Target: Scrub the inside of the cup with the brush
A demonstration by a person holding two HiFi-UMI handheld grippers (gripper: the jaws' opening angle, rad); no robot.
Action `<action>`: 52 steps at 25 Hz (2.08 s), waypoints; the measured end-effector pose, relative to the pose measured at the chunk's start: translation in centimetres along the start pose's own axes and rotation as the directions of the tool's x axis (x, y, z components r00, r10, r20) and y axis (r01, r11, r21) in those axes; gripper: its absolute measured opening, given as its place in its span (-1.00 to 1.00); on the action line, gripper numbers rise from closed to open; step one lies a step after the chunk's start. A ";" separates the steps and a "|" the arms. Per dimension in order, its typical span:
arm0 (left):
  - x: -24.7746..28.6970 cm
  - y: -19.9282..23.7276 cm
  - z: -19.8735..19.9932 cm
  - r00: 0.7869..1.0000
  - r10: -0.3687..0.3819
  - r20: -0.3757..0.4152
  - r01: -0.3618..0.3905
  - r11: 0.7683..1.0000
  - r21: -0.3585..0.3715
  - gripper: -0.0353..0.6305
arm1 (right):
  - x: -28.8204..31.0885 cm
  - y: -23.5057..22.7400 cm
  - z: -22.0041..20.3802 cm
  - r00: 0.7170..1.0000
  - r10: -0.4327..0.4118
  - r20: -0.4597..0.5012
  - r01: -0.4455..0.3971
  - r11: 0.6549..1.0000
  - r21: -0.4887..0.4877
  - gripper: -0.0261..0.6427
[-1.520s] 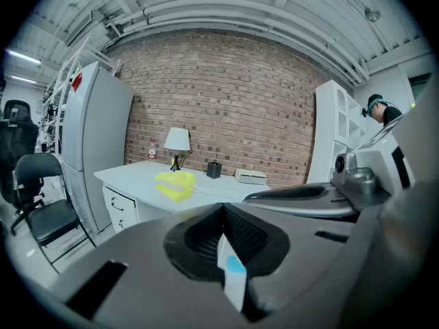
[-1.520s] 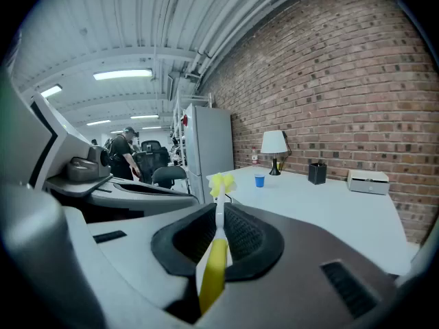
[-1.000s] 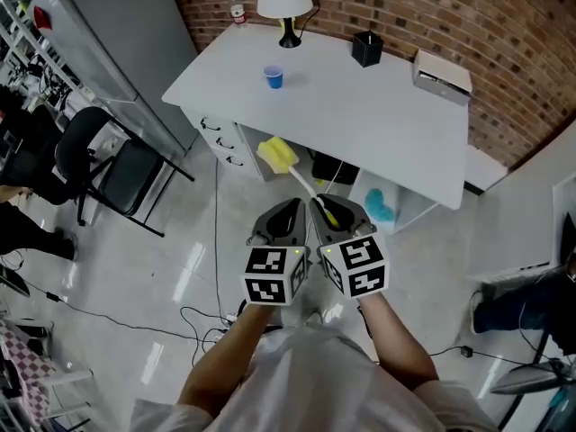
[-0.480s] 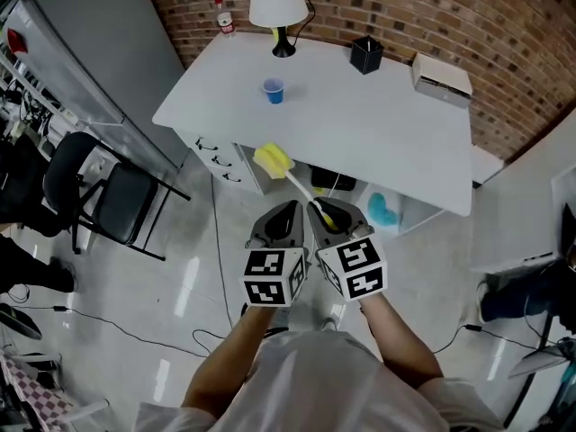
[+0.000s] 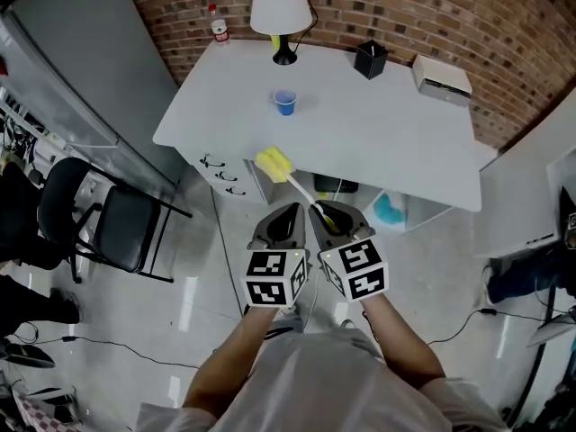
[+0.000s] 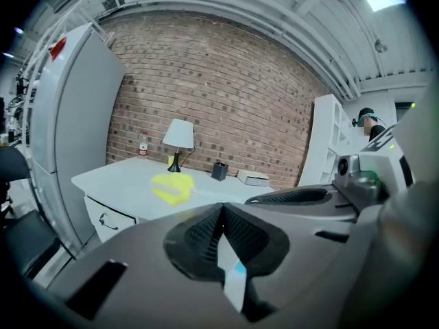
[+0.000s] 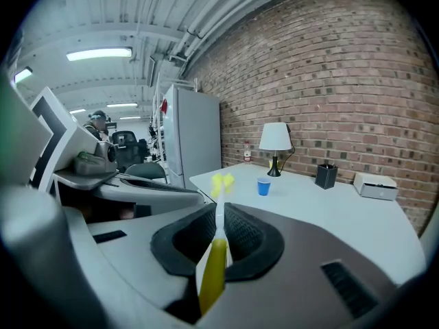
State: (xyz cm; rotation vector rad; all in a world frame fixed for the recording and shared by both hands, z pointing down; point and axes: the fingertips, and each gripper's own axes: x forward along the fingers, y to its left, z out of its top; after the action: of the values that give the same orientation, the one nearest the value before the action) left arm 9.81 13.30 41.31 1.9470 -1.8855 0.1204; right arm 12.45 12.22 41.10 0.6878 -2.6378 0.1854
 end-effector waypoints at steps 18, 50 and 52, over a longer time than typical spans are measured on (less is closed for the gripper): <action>0.2 7.7 2.0 0.996 -0.091 -0.003 0.091 0.995 0.038 -0.88 | 5.5 2.9 3.2 0.993 -0.114 0.013 0.114 0.993 0.013 -0.83; 19.5 13.3 6.2 0.995 -0.086 -0.058 0.088 0.996 0.035 -0.87 | 19.4 -11.8 6.9 0.997 -0.079 0.003 0.078 0.995 0.064 -0.82; 20.9 13.4 6.3 0.995 -0.085 -0.055 0.087 0.996 0.031 -0.87 | 20.1 -13.0 7.0 0.997 -0.075 -0.001 0.074 0.995 0.067 -0.82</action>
State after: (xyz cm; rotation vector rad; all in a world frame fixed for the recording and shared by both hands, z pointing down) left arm -3.06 -8.25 46.15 2.0232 -1.7733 0.1775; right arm 0.37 -9.50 43.43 0.8073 -2.6121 0.2529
